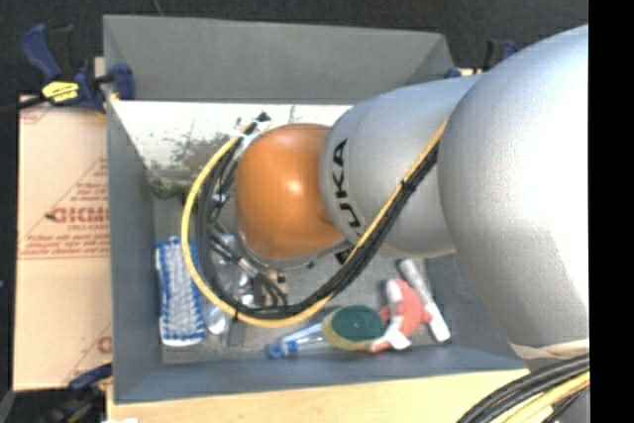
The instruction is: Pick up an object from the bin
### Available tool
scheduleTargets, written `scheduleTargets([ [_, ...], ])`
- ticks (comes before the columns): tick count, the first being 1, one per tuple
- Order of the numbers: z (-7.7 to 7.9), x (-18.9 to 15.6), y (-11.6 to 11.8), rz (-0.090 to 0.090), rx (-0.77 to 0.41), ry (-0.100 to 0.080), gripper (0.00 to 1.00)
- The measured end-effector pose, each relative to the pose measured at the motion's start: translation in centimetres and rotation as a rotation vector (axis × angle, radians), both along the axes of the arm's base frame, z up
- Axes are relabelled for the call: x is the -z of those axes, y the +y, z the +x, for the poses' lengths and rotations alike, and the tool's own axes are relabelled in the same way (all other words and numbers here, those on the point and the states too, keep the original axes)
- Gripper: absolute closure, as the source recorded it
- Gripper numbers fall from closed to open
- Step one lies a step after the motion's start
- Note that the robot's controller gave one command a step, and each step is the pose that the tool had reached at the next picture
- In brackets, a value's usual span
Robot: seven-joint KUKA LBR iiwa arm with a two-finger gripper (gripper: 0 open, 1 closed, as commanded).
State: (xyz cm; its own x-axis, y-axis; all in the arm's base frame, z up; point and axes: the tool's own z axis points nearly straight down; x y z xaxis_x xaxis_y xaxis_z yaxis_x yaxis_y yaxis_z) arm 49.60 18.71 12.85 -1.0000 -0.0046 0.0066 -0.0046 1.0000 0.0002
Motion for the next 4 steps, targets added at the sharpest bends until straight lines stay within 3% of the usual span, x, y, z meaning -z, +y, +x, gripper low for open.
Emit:
scheduleTargets([
  [1, 0.2, -0.4, -0.1, 0.002, 0.005, -0.008, 0.0],
  [2, 5.4, 5.8, -6.6, 0.001, -0.183, -0.01, 0.0],
  [3, 5.5, 5.8, -6.3, 0.004, -0.36, -0.015, 0.0],
  [4, 5.4, 5.8, -6.6, 0.003, -0.191, -0.011, 0.0],
])
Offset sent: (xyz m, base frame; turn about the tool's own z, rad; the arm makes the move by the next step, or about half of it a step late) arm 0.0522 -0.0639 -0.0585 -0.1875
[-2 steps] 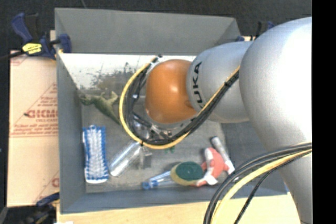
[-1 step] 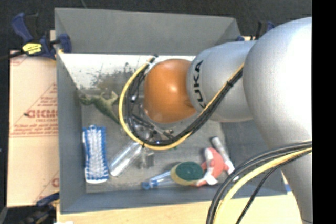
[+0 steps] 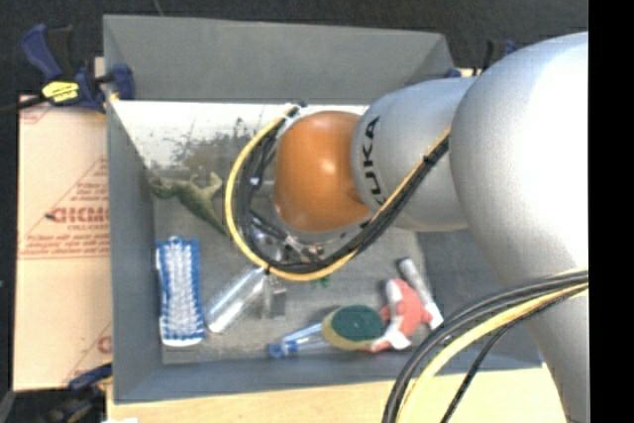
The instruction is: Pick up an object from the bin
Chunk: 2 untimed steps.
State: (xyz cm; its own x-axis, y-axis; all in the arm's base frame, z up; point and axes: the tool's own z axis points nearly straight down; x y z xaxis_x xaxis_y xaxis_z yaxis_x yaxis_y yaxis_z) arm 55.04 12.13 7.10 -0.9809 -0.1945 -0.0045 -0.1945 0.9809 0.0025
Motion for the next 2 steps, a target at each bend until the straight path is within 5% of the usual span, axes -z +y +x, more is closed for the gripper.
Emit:
scheduleTargets([
  [1, 0.18, -0.04, 0.3, 0.003, -0.163, -0.007, 0.0],
  [2, 0.12, -0.04, -0.13, -0.001, -0.028, -0.002, 1.0],
])
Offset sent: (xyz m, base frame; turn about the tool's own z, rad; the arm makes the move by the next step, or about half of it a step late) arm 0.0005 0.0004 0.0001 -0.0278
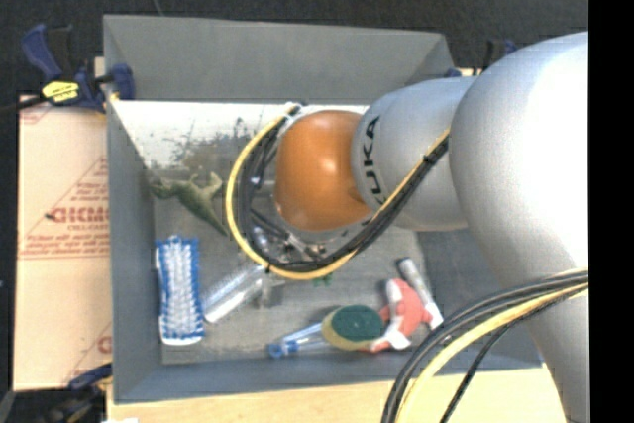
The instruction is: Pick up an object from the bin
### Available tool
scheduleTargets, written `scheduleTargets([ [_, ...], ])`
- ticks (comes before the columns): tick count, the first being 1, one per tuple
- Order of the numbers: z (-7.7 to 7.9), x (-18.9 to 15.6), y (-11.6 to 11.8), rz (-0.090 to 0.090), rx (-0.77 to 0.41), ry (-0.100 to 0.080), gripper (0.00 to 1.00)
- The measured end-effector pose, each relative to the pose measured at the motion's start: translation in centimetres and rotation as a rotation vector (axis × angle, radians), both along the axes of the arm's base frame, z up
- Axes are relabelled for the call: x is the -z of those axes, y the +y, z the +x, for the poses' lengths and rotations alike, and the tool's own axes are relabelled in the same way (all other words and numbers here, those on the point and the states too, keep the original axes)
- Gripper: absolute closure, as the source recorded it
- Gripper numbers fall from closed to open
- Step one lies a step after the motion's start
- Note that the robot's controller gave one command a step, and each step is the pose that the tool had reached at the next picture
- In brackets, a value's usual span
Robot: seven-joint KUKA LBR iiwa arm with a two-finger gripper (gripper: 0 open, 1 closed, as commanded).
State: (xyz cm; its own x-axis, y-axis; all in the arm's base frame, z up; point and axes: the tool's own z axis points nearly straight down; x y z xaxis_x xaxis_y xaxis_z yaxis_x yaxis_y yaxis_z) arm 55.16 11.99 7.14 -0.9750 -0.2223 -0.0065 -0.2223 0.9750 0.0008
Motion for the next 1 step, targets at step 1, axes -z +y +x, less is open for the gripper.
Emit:
scheduleTargets([
  [1, 0.0, -0.02, 0.0, 0.0, 0.001, 0.0, 1.0],
])
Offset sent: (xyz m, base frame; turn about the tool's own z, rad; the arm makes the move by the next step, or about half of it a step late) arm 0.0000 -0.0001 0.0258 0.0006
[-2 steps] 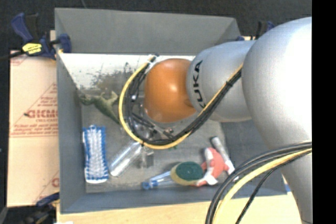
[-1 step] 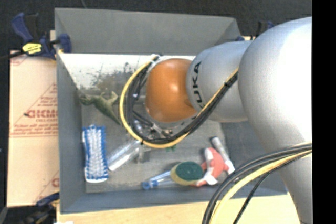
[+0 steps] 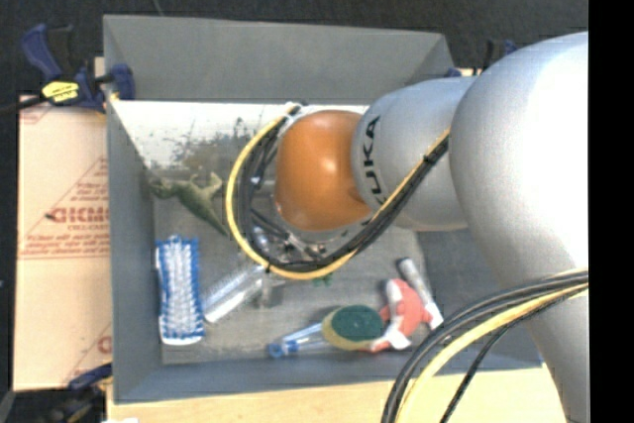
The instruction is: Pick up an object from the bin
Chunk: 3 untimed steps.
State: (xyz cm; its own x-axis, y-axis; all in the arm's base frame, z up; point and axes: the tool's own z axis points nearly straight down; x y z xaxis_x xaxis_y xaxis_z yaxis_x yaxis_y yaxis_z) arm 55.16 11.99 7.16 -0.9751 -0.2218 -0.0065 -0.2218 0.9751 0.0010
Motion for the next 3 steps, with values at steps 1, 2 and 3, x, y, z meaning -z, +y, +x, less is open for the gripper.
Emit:
scheduleTargets([
  [1, -0.1, -1.1, -0.1, -0.001, 0.001, 0.002, 1.0],
  [2, 0.0, -2.7, -0.1, 0.0, 0.003, 0.0, 1.0],
  [3, -0.1, -5.9, -0.2, -0.002, 0.004, 0.004, 1.0],
])
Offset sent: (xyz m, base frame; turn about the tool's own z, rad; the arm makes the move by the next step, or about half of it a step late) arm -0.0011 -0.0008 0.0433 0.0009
